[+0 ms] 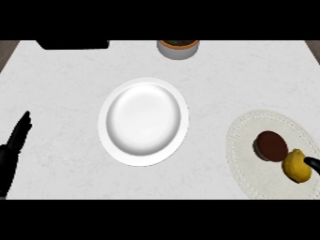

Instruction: Pick the cupcake from the placemat and place it in the plate

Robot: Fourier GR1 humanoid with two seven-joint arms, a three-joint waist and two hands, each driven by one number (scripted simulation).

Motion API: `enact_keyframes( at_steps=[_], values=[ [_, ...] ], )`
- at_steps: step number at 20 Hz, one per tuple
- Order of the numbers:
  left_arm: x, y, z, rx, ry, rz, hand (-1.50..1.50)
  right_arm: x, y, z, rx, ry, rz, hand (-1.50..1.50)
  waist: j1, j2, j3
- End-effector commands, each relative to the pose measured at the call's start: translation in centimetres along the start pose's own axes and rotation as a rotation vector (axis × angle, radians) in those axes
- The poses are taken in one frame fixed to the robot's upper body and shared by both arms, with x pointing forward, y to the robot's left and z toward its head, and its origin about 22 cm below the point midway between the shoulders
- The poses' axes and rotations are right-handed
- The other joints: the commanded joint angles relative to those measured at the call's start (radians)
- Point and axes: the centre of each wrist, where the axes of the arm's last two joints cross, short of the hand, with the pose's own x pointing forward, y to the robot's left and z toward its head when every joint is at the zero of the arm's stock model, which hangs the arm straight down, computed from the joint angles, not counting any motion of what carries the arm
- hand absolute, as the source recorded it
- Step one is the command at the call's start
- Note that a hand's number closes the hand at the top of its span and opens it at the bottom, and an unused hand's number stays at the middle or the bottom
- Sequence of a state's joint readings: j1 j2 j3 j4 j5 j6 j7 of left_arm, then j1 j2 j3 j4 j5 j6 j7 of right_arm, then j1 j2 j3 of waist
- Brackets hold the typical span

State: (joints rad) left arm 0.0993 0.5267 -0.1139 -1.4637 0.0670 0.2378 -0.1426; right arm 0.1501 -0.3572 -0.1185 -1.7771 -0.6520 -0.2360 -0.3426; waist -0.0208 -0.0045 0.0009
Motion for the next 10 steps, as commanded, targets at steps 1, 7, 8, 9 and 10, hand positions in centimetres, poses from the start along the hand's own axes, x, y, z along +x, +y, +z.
enact_keyframes(
  at_steps=[1,7,8,9,10],
  values=[
    [-0.9,-0.8,-1.2,-0.004,-0.019,-0.002,0.00,3.0,-3.4,1.7,0.069,0.015,0.029,-1.50,0.003,0.003,-0.001],
    [0.9,-0.6,-0.7,-0.009,-0.029,0.009,0.00,6.2,-5.5,0.6,0.322,0.219,0.344,-1.50,0.004,0.002,-0.002],
    [0.8,0.0,-0.8,-0.018,-0.032,-0.011,0.00,5.5,-6.0,0.6,0.337,0.242,0.400,-1.50,0.014,0.005,-0.002],
    [0.7,-0.3,0.0,-0.007,-0.026,0.006,0.00,5.3,-6.7,1.5,0.373,0.275,0.438,-1.50,0.018,0.003,-0.001],
    [0.8,-1.1,-0.7,-0.023,-0.036,0.008,0.00,6.1,-6.4,-0.5,0.386,0.289,0.483,-1.50,0.020,0.007,-0.002]
  ],
)
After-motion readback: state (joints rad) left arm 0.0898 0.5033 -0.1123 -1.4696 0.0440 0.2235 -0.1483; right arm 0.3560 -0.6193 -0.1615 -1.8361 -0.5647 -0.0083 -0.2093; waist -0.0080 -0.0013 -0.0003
